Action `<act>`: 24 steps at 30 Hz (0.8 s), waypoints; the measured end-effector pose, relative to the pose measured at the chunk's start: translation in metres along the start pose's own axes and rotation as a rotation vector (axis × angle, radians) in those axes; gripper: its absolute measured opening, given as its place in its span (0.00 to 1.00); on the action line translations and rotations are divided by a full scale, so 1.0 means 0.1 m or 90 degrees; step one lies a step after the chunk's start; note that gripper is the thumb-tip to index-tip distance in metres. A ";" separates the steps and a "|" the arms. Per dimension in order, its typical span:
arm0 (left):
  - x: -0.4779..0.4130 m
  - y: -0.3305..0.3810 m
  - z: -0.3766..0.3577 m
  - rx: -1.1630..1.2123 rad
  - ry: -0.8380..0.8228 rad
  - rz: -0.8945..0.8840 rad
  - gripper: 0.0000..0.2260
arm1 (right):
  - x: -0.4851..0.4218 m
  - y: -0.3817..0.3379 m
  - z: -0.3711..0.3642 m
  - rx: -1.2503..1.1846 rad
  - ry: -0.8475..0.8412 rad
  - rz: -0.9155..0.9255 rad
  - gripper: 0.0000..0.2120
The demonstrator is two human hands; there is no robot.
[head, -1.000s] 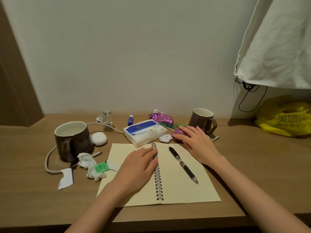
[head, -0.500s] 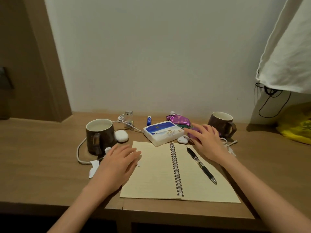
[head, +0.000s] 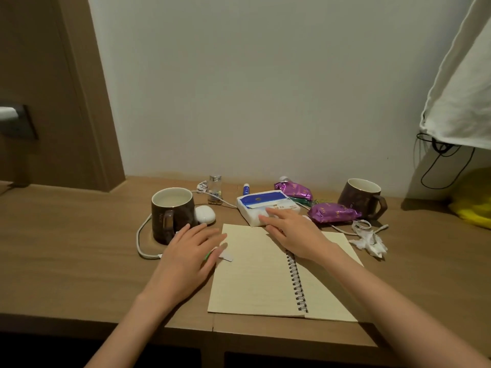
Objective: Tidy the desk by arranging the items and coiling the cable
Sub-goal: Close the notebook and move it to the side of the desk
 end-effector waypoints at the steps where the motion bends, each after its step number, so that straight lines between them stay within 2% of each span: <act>1: 0.00 0.02 0.01 0.040 -0.012 -0.012 0.22 | -0.05 -0.02 -0.03 -0.004 -0.013 -0.008 0.19; 3: 0.00 0.06 0.03 0.087 -0.049 -0.046 0.22 | -0.14 -0.04 -0.07 -0.010 -0.027 -0.018 0.20; 6: 0.01 0.07 0.02 0.067 -0.082 -0.065 0.20 | -0.25 -0.06 -0.11 -0.020 -0.037 -0.026 0.20; 11: 0.05 -0.01 0.00 -0.010 -0.033 -0.006 0.29 | -0.27 -0.05 -0.08 -0.056 -0.072 -0.027 0.21; 16: 0.06 -0.02 0.00 -0.070 -0.001 0.025 0.25 | -0.07 0.02 0.15 -0.108 0.050 -0.032 0.21; 20: 0.06 0.01 0.03 -0.032 0.017 0.019 0.24 | 0.20 0.21 0.40 -0.119 0.165 -0.060 0.17; 24: -0.05 0.18 0.08 0.015 0.046 -0.010 0.24 | 0.51 0.44 0.55 -0.180 0.167 -0.174 0.10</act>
Point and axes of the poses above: each hand's wrist, its own x-axis away from the middle knuckle, its own z-axis out of the back of the hand, y = z × x, the point moved 2 cm from there along -x, towards the middle knuckle
